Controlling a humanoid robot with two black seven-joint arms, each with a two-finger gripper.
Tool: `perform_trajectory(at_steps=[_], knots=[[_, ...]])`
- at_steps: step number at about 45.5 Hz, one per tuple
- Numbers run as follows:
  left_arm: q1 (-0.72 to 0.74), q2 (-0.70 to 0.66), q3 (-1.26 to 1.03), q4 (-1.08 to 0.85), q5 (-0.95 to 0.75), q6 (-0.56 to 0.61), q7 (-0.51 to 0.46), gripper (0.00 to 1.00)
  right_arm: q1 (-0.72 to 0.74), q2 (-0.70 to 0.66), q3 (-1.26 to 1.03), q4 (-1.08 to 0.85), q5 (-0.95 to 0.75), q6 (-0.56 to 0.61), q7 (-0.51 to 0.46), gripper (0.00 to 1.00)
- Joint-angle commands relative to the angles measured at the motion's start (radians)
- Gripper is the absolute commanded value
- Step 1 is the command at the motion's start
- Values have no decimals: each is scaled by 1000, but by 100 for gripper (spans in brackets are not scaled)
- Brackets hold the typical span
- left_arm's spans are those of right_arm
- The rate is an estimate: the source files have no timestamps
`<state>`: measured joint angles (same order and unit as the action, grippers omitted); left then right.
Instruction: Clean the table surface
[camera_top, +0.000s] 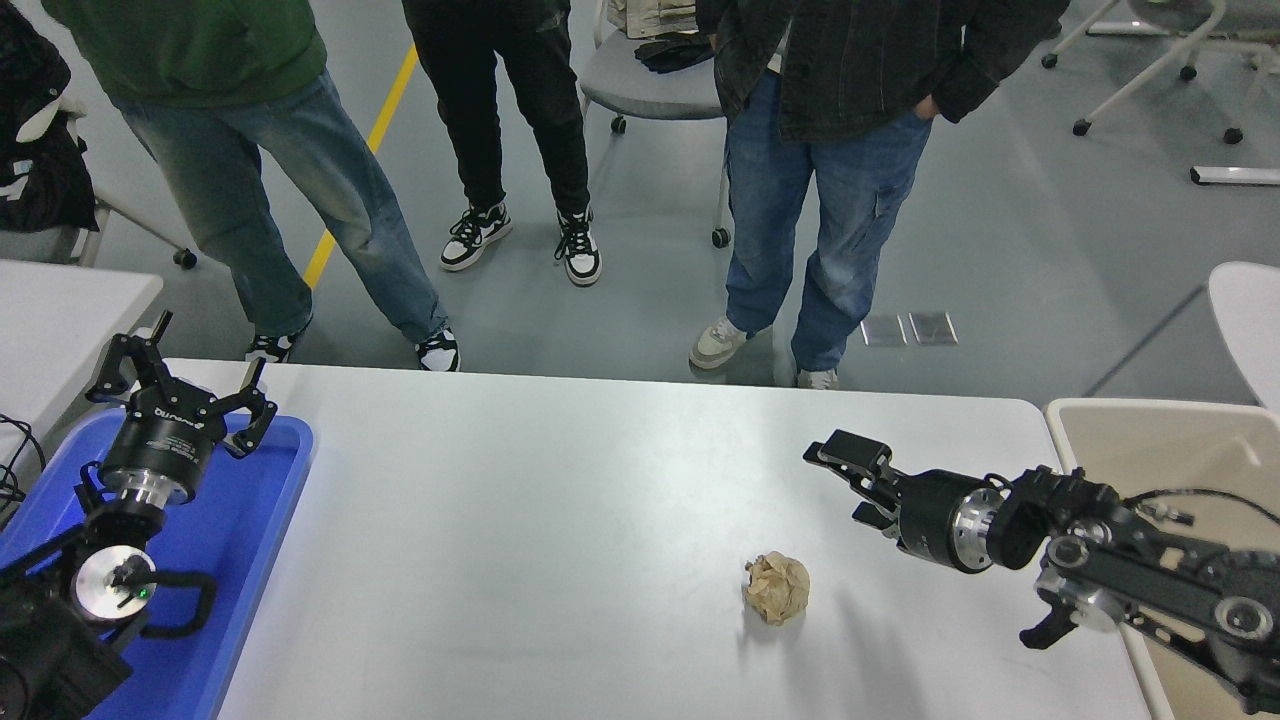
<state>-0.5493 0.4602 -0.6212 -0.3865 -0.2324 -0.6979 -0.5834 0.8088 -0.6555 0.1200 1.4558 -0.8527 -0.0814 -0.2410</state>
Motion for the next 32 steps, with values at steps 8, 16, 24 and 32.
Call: perform_trajectory(at_steps=[8, 16, 24, 32], knots=[[0, 0, 0, 0, 1, 0, 0, 100, 357, 106, -370, 21, -117, 94, -83, 100], [0, 0, 0, 0, -1, 0, -1, 100, 458, 220, -499, 18, -284, 107, -90, 100], [-1, 0, 0, 0, -1, 0, -1, 100, 471, 318, -608, -20, -468, 106, -112, 99], [0, 0, 0, 0, -1, 0, -1, 100, 426, 359, -661, -93, -505, 95, -110, 99]])
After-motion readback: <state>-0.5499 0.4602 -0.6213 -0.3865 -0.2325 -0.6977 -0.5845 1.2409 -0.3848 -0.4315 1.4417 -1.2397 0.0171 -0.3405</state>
